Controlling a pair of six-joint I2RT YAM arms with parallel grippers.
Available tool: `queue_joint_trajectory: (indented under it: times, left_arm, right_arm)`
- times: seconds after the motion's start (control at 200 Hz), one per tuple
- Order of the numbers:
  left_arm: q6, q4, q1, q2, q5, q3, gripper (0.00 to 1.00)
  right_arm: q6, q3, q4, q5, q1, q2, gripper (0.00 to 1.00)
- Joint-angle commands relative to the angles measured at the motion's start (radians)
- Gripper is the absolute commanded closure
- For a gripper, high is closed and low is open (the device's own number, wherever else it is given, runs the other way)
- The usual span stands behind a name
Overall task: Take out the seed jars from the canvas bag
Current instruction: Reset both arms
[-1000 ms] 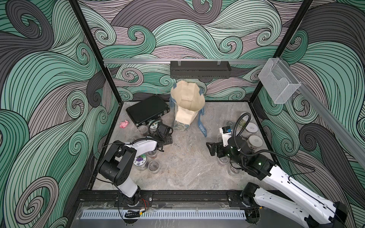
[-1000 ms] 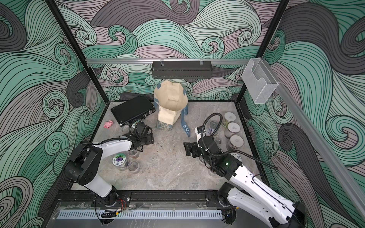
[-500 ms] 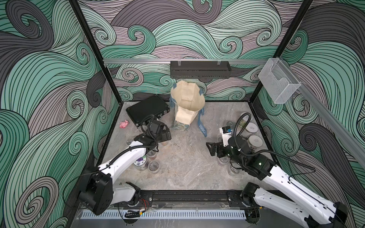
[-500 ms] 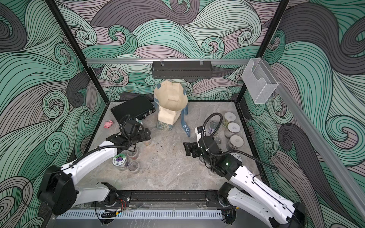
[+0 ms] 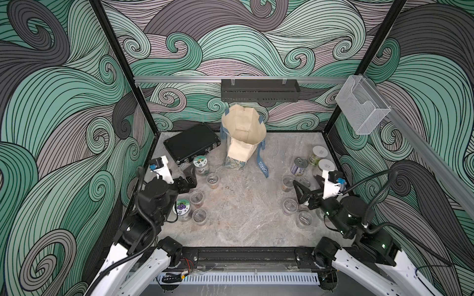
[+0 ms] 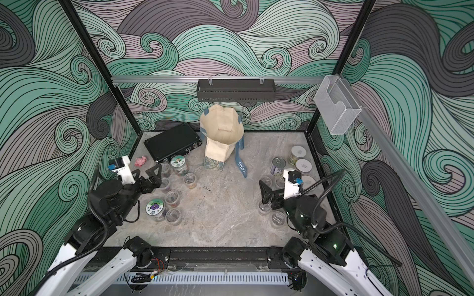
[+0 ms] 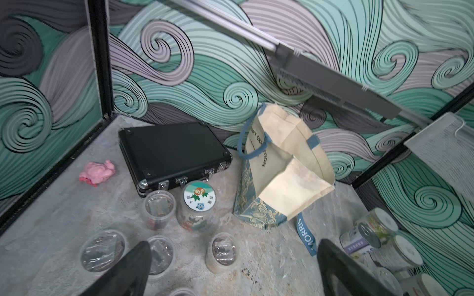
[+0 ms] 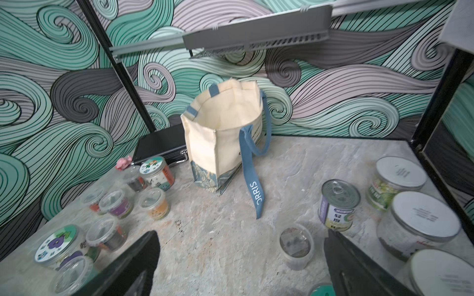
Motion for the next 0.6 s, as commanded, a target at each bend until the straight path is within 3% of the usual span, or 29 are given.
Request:
queue_joint_trajectory:
  times: [0.0, 0.155, 0.28, 0.36, 0.48, 0.595]
  left_arm:
    - [0.023, -0.064, -0.004, -0.064, -0.13, -0.052, 0.01]
    - [0.054, -0.019, -0.003, -0.044, -0.174, -0.103, 0.01]
    - [0.091, 0.051, 0.007, 0.087, -0.213, -0.132, 0.01]
    - [0.132, 0.112, 0.03, 0.177, -0.22, -0.157, 0.01]
    - [0.205, 0.273, 0.073, 0.246, -0.213, -0.246, 0.01]
    - [0.261, 0.436, 0.13, 0.311, -0.21, -0.345, 0.01]
  right_arm:
    - [-0.064, -0.016, -0.015, 0.096, -0.005, -0.013, 0.01]
    - [-0.05, 0.031, -0.055, 0.128, -0.019, 0.163, 0.01]
    - [-0.03, 0.048, -0.028, 0.049, -0.136, 0.306, 0.01]
    - [-0.062, 0.022, 0.056, -0.017, -0.233, 0.362, 0.01]
    - [-0.171, -0.048, 0.231, 0.002, -0.34, 0.423, 0.01]
    - [-0.195, -0.117, 0.384, -0.026, -0.44, 0.481, 0.01]
